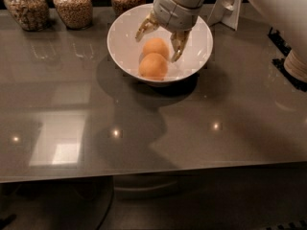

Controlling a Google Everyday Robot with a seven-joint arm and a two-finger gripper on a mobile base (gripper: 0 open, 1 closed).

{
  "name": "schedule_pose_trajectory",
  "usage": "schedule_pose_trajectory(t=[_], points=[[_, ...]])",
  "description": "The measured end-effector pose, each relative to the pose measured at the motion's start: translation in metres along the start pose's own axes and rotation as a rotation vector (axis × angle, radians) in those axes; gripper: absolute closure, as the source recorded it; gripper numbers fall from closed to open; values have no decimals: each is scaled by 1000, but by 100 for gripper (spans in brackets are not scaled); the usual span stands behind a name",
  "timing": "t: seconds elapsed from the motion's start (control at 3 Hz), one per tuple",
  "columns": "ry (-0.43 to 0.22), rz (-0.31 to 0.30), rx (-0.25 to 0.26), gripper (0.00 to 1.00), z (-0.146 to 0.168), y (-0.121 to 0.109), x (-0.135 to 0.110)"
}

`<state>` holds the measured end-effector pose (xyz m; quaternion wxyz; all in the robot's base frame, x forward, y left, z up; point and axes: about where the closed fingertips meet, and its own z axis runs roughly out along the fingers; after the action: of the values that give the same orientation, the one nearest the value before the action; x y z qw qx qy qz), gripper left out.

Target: Pick orange from white bowl

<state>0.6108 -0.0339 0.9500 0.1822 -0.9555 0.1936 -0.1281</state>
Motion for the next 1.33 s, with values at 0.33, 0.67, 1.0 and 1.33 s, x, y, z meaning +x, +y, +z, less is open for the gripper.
schedule_pose_trajectory(t=[0.33, 0.67, 1.0, 1.33], points=[[-16, -38, -24, 33, 14, 0, 2], [-31, -72, -51, 34, 31, 2, 4], [-36, -99, -68, 33, 45, 3, 7], [-33, -121, -81, 31, 55, 4, 11]])
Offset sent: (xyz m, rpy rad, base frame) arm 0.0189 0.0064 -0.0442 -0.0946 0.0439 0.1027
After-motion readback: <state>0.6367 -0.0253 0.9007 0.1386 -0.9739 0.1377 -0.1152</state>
